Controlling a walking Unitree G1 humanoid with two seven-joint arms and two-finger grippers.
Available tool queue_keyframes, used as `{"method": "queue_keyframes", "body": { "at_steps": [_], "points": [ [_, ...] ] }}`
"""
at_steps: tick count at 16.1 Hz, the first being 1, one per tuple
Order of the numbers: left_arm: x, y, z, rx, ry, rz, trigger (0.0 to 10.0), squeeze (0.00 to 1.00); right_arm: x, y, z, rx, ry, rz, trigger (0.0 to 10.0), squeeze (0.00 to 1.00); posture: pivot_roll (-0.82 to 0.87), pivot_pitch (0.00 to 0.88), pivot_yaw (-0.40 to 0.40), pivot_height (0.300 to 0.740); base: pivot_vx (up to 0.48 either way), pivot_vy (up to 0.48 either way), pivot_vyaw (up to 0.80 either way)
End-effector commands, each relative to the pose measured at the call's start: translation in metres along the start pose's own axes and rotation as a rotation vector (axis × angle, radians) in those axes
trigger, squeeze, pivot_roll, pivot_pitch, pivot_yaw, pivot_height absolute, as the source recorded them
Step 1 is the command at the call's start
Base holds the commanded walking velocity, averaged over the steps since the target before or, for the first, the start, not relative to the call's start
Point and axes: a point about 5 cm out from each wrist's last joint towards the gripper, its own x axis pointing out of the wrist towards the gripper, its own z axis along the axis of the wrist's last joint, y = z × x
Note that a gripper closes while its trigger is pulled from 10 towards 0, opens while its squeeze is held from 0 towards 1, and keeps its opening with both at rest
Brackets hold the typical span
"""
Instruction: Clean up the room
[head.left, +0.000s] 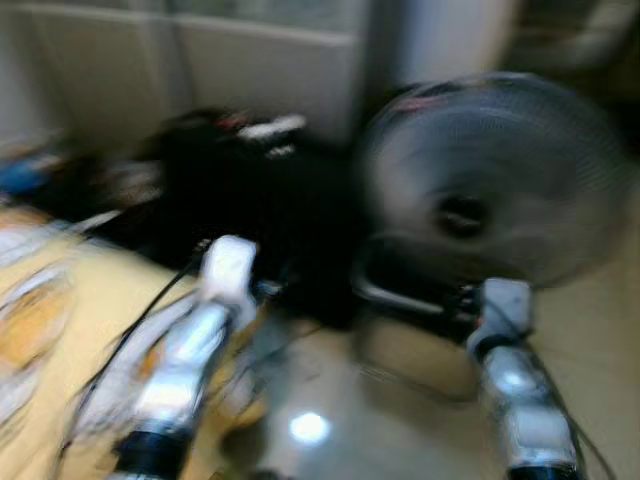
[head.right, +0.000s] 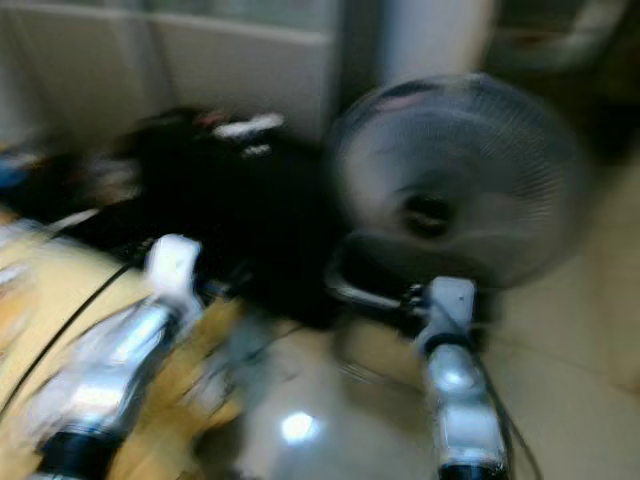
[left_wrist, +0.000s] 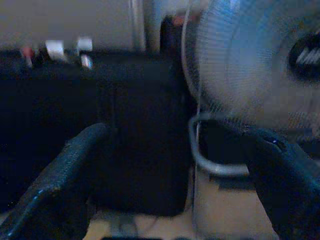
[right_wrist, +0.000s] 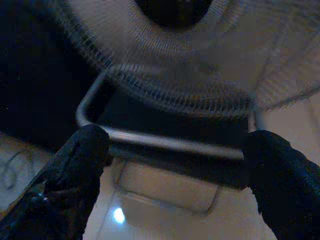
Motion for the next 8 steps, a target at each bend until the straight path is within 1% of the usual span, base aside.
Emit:
{"method": "queue_keyframes", "body": {
  "at_steps": [1, 2, 3, 4, 5, 6, 7, 8],
  "points": [
    [0.001, -0.004, 0.002, 0.000, -0.008, -0.007, 10.0, 0.11, -0.001, -0.012, -0.008, -0.022, 0.021, -0.019, 10.0, 0.00, -0.02, 0.000, 0.017, 0.740, 0.360, 0.000, -0.76],
    [-0.007, 0.000, -0.006, -0.003, 0.008, 0.011, 10.0, 0.12, -0.007, -0.013, -0.027, -0.010, 0.062, 0.001, 10.0, 0.00, 0.00, 0.000, 0.007, 0.740, 0.360, 0.000, -0.76],
    [-0.009, 0.003, -0.011, -0.003, 0.024, 0.021, 10.0, 0.11, -0.008, -0.013, -0.036, -0.009, 0.090, 0.010, 10.0, 0.00, 0.00, 0.000, 0.019, 0.740, 0.349, 0.000, -0.75],
    [-0.009, 0.004, -0.013, -0.003, 0.034, 0.016, 10.0, 0.12, -0.008, -0.015, -0.040, -0.021, 0.109, 0.008, 10.0, 0.00, 0.00, 0.000, 0.021, 0.740, 0.341, 0.000, -0.74],
    [-0.010, 0.006, -0.018, 0.012, 0.051, 0.014, 10.0, 0.11, -0.008, -0.012, -0.044, -0.002, 0.122, 0.012, 10.0, 0.00, 0.00, 0.000, 0.018, 0.740, 0.326, 0.000, -0.71],
    [-0.011, 0.007, -0.032, 0.005, 0.103, 0.053, 10.0, 0.11, -0.004, -0.015, -0.056, 0.007, 0.182, 0.013, 10.0, 0.00, 0.02, 0.000, 0.021, 0.740, 0.000, 0.000, 0.00],
    [-0.014, 0.004, -0.049, -0.040, 0.161, 0.086, 10.0, 0.10, 0.000, -0.019, -0.066, 0.004, 0.226, -0.001, 10.0, 0.00, 0.03, 0.000, 0.017, 0.740, 0.000, 0.000, 0.00],
    [-0.015, 0.003, -0.064, -0.053, 0.222, 0.095, 10.0, 0.10, 0.003, -0.020, -0.072, -0.012, 0.267, 0.000, 10.0, 0.00, 0.05, 0.000, 0.007, 0.740, 0.000, 0.000, 0.00]
  ]
}}
